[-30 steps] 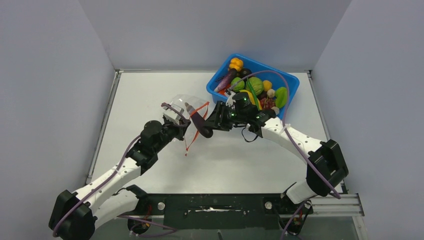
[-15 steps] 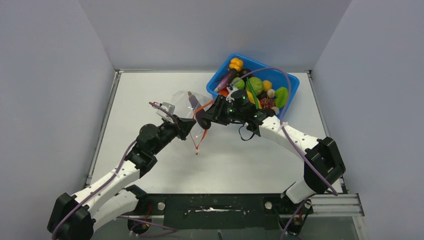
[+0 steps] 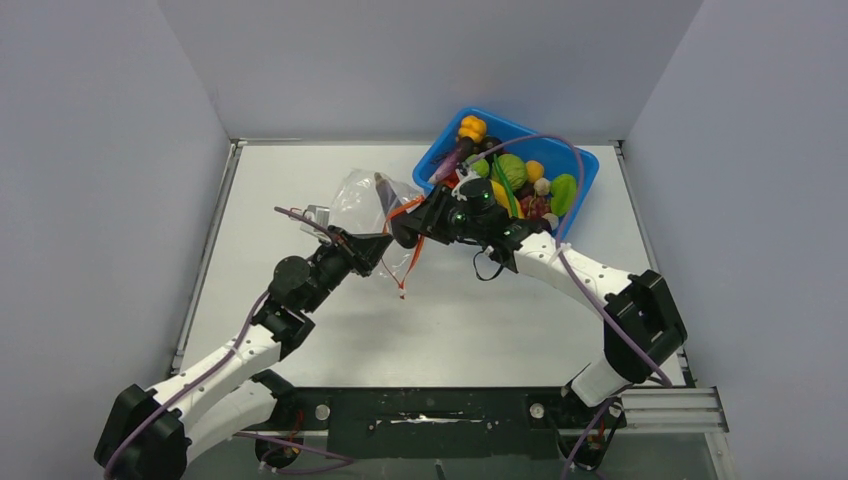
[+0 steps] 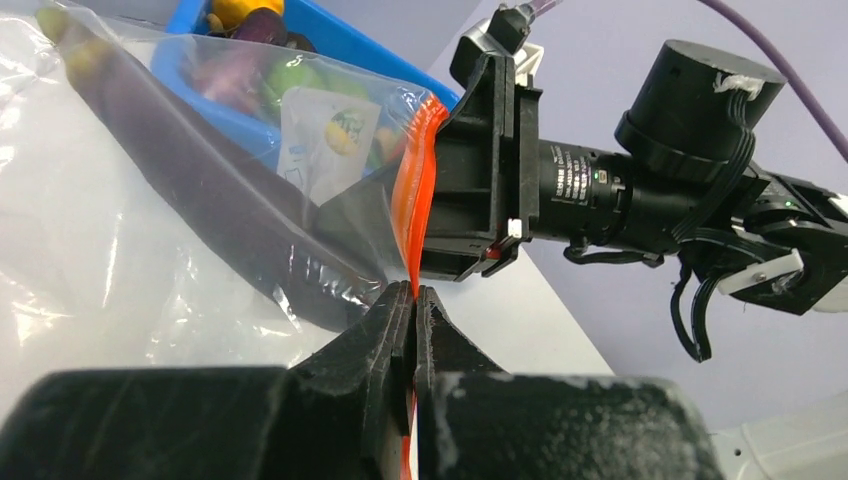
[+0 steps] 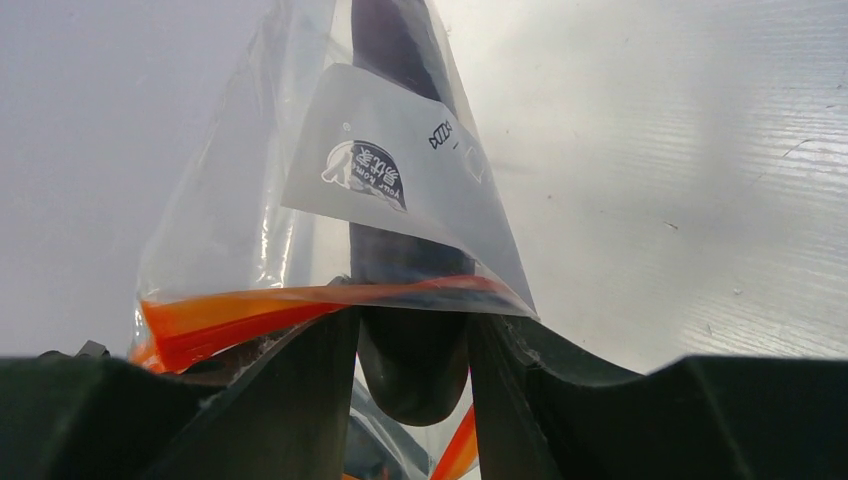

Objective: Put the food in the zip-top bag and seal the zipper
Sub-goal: Place the fake vegetable in the zipper food storage bag.

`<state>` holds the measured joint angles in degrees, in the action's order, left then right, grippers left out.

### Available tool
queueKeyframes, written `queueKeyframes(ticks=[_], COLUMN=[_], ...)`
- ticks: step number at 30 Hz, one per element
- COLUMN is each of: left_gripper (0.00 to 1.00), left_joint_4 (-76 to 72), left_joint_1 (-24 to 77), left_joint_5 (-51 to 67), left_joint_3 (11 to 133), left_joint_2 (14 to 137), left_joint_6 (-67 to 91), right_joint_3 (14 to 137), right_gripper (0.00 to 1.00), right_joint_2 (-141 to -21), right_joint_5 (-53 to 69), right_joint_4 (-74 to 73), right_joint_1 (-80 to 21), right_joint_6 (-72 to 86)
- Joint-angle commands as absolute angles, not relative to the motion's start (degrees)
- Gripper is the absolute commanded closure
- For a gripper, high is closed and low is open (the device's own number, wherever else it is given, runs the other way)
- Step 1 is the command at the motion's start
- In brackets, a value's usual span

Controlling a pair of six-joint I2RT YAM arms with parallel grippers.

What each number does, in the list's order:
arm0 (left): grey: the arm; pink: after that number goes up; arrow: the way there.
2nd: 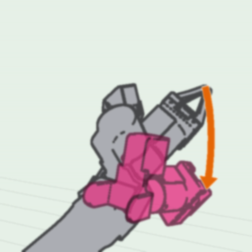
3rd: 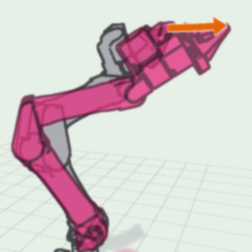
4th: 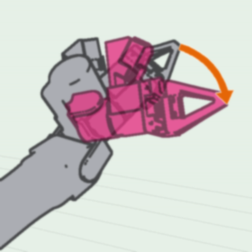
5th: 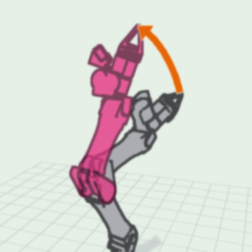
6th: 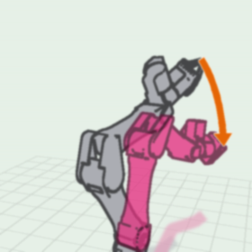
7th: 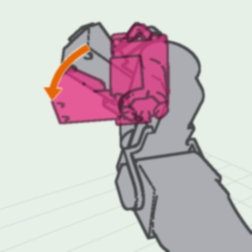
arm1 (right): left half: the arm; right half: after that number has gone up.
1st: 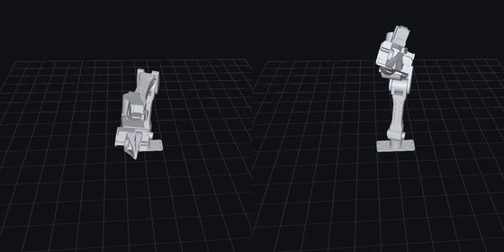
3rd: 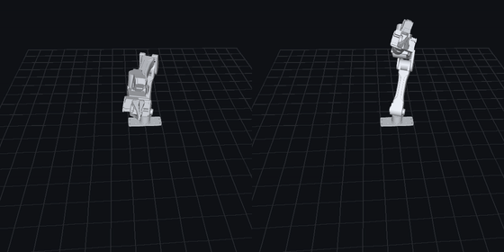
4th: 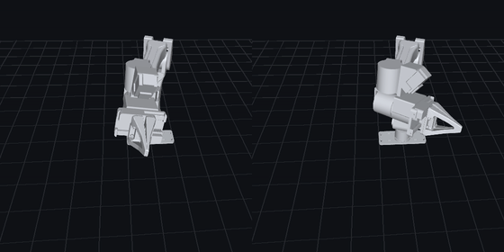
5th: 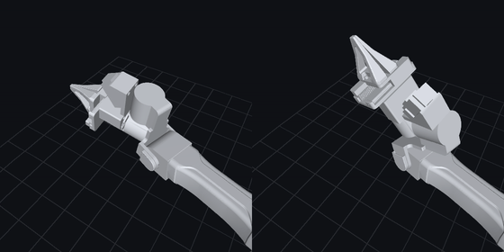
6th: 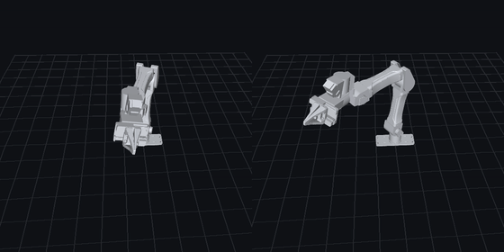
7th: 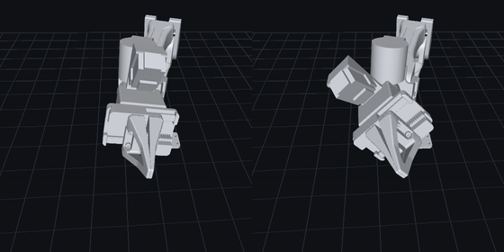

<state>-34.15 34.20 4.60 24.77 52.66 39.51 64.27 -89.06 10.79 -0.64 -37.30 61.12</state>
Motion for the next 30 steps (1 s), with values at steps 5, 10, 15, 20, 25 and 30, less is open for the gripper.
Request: queueKeyframes(ticks=[5,10,15,20,25,30], left_gripper=[1.00,1.00,1.00,1.00,1.00,1.00], left_joint_4=[-37.56,-33.66,-30.86,-24.72,-20.98,-13.56], left_joint_1=[34.50,34.43,34.41,34.39,34.44,34.43], left_joint_5=[1.79,0.42,-0.17,-1.05,0.64,1.32], left_joint_3=[27.10,28.29,29.21,30.78,31.34,34.34], left_joint_2=[53.09,53.28,53.53,53.34,51.61,50.97], left_joint_6=[39.18,36.16,32.54,26.25,19.26,14.23], right_joint_3=[66.93,67.27,65.68,68.11,69.51,71.74], right_gripper=[0.36,0.30,0.33,0.35,0.38,0.38], right_joint_2=[-87.97,-85.00,-79.66,-76.76,-75.22,-75.57], right_joint_5=[11.68,13.01,11.73,5.70,0.30,4.11], right_joint_4=[-1.30,-5.46,-8.86,-15.77,-21.19,-25.20], right_joint_1=[-37.86,-37.97,-37.44,-36.85,-32.93,-22.56], right_joint_6=[58.08,54.78,50.57,43.17,34.60,27.75])
